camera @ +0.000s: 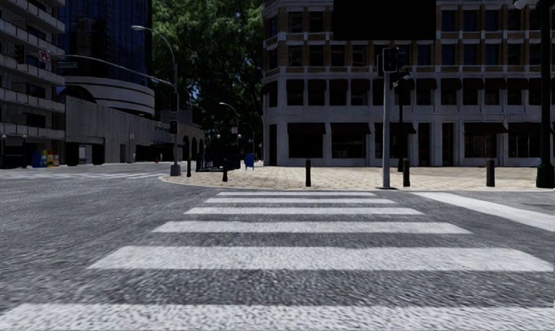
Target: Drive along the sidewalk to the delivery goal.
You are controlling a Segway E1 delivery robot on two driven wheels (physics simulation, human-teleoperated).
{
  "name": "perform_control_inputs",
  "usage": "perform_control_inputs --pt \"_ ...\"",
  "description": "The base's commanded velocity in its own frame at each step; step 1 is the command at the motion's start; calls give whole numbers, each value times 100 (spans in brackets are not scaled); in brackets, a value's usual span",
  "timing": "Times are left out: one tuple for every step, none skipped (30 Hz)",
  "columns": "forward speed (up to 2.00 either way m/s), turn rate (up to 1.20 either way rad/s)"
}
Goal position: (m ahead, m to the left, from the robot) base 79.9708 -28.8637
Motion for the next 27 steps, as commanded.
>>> perform_control_inputs --pt "200 0" --pt "200 0" --pt "200 0" --pt "200 0" --pt "200 0" --pt "200 0" --pt "200 0" --pt "200 0" --pt "200 0" --pt "200 0" --pt "200 0" --pt "200 0" --pt "200 0" --pt "200 0" --pt "200 0" --pt "200 0" --pt "200 0" --pt "200 0" --pt "200 0" --pt "200 0" --pt "200 0" --pt "200 0" --pt "200 0" --pt "200 0" --pt "200 0" --pt "200 0" --pt "200 0"
